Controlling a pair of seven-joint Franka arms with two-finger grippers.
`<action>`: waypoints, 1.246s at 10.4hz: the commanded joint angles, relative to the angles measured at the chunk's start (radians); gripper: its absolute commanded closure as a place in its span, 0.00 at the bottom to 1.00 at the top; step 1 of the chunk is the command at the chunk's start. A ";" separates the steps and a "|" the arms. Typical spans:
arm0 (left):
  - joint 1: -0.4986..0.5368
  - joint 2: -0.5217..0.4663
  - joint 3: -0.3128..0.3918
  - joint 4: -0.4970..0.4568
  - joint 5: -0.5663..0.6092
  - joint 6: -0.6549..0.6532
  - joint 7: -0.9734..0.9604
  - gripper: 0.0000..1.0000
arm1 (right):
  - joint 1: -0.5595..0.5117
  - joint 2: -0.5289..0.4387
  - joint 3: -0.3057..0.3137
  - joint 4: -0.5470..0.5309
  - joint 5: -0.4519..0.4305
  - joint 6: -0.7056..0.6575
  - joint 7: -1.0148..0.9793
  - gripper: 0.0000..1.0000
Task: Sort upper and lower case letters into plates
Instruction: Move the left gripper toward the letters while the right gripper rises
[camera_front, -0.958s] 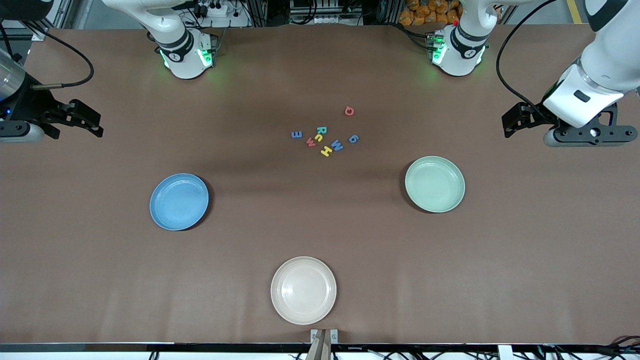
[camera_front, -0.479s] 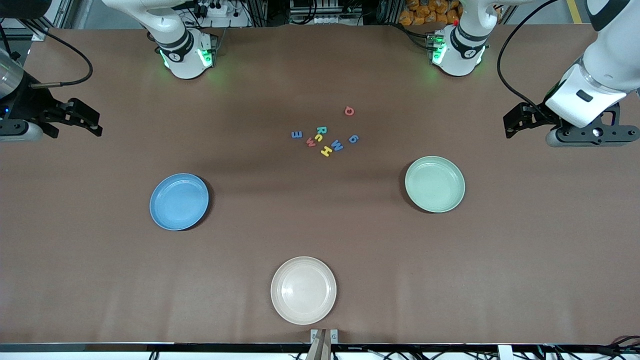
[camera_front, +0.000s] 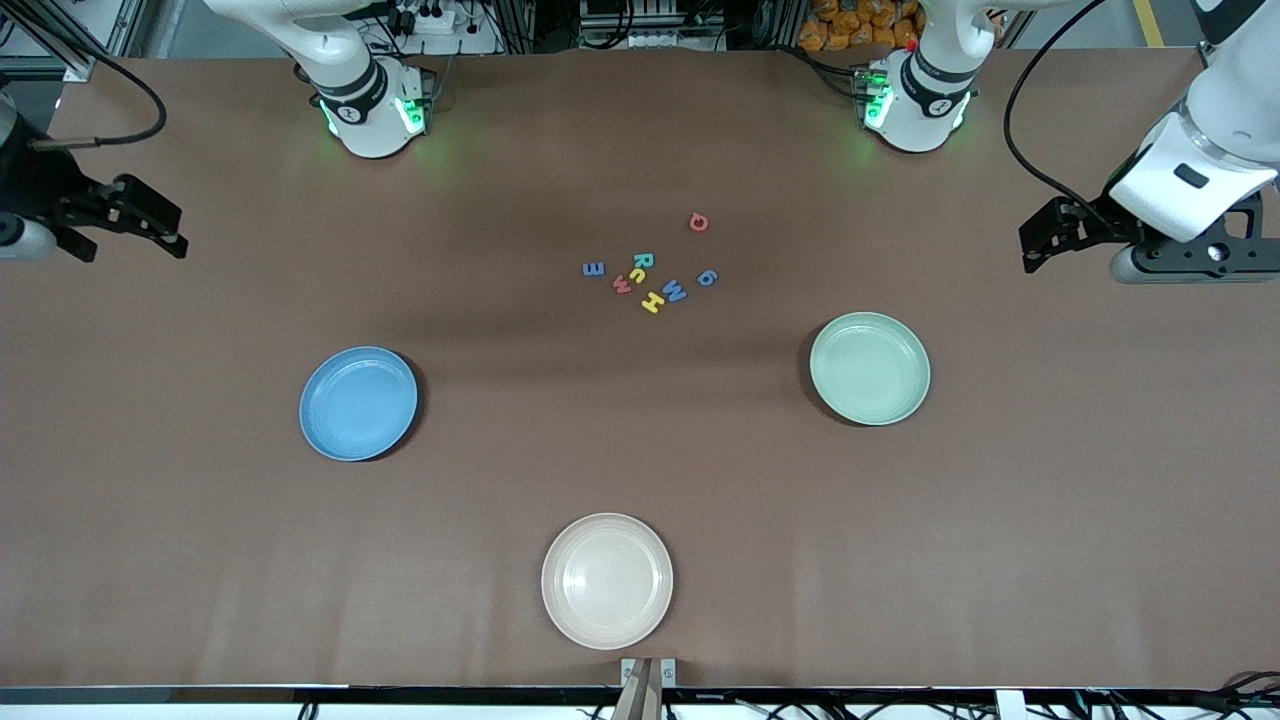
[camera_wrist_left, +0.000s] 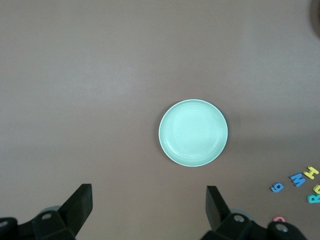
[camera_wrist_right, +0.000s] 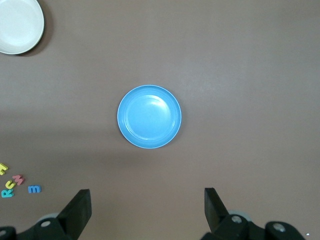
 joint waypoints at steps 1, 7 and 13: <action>0.006 -0.017 0.005 -0.021 -0.018 0.004 0.011 0.00 | -0.005 -0.005 0.009 0.005 -0.006 -0.019 -0.002 0.00; 0.009 0.031 0.007 -0.021 -0.029 -0.036 0.026 0.00 | -0.007 -0.008 0.009 -0.009 -0.006 -0.017 -0.011 0.00; -0.022 0.059 -0.085 -0.083 -0.133 -0.043 -0.088 0.00 | -0.007 0.098 0.021 -0.076 -0.007 -0.003 -0.010 0.00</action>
